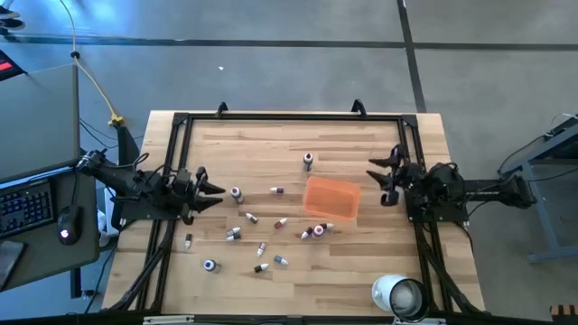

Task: Pick & Place food coloring
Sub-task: Put the big black food coloring bottle into the orange bin

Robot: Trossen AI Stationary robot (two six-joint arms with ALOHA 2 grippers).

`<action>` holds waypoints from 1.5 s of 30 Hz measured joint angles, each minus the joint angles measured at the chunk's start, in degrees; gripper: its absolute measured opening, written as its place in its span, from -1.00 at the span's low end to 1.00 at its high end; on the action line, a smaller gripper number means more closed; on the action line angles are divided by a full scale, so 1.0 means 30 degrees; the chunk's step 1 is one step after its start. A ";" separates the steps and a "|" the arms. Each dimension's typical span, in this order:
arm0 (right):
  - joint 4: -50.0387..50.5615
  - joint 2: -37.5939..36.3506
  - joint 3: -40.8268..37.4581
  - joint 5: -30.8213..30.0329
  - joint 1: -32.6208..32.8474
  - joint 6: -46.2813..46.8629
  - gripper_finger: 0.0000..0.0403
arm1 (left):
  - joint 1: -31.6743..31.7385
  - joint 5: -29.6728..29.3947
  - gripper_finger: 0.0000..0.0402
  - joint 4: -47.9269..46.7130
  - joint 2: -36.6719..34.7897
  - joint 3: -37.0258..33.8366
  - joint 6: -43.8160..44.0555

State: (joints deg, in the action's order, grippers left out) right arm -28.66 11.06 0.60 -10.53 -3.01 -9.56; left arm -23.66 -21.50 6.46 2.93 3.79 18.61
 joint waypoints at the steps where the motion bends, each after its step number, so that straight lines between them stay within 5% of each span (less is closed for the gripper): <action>1: -0.0520 0.0195 0.0000 0.0131 -0.0199 -0.0543 -0.21 | 0.0000 -0.0044 -0.26 -0.0007 0.0087 0.0002 0.0084; 12: -0.2232 0.4126 0.0575 0.1648 -0.2061 0.1158 -0.21 | 0.0007 -0.3874 -0.26 0.1609 0.0871 0.0002 -0.1887; 17: -0.2908 0.8520 0.4289 0.3623 -0.2820 0.1482 -0.21 | 0.0007 -0.3721 -0.26 0.4167 0.0871 0.0002 -0.4735; 24: 0.1211 1.6148 0.9361 0.4039 -0.3987 0.1253 -0.21 | 0.0000 -0.3400 -0.26 0.6979 0.0871 0.0914 -0.8437; 34: 0.1487 2.3177 1.2588 0.3353 -0.5589 0.2350 -0.21 | 0.0000 -0.7144 -0.26 0.1098 0.2740 0.7691 -1.0476; 45: 0.1302 2.7087 1.3967 0.3709 -0.5872 0.3184 -0.21 | 0.0003 -0.5517 -0.26 -0.1798 0.4230 0.9874 -1.0188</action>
State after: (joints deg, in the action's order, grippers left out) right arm -24.75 92.32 42.50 0.60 -20.62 -0.01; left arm -23.65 -38.06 1.06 15.62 33.41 -11.95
